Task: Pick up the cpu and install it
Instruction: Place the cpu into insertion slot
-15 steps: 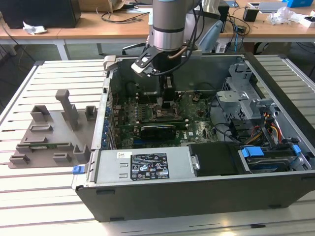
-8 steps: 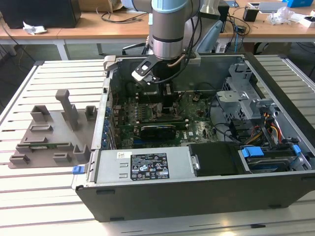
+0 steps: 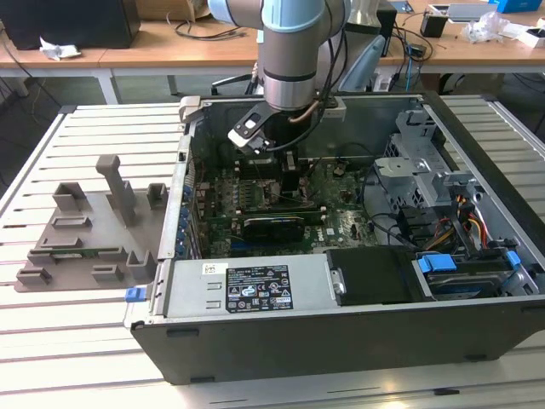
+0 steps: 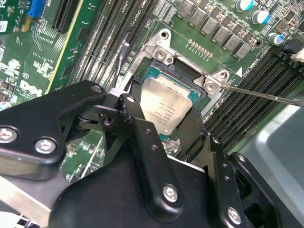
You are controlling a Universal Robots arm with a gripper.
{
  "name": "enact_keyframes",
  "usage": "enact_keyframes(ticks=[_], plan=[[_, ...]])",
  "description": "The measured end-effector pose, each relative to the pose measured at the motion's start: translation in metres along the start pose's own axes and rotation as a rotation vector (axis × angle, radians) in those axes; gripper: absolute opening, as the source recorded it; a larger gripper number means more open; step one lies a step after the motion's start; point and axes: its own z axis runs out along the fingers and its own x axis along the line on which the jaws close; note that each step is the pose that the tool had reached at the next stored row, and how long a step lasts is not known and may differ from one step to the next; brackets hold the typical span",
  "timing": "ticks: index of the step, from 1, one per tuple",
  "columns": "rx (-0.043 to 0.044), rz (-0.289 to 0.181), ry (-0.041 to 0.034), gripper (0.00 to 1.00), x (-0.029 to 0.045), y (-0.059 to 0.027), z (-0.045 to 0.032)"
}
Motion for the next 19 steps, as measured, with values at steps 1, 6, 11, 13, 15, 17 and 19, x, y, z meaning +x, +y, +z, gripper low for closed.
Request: enact_keyframes(ticks=[1,6,11,13,15,17,19], plan=[[0.0,0.0,0.0,0.54,0.0001,0.0,0.0004],[-0.0001,-0.001,0.0001,0.54,0.0011,0.0,0.0021],[0.0001,-0.001,-0.0003,0.54,0.0014,0.0,0.0034],[0.0,-0.001,-0.0001,0.54,0.0014,0.0,0.0035],[0.0,-0.001,-0.0001,0.56,0.0014,0.0,0.0036],[0.0,-0.001,-0.0001,0.68,0.0014,0.0,0.0036],[-0.0002,-0.001,0.0002,0.68,0.0014,0.0001,0.0024]])
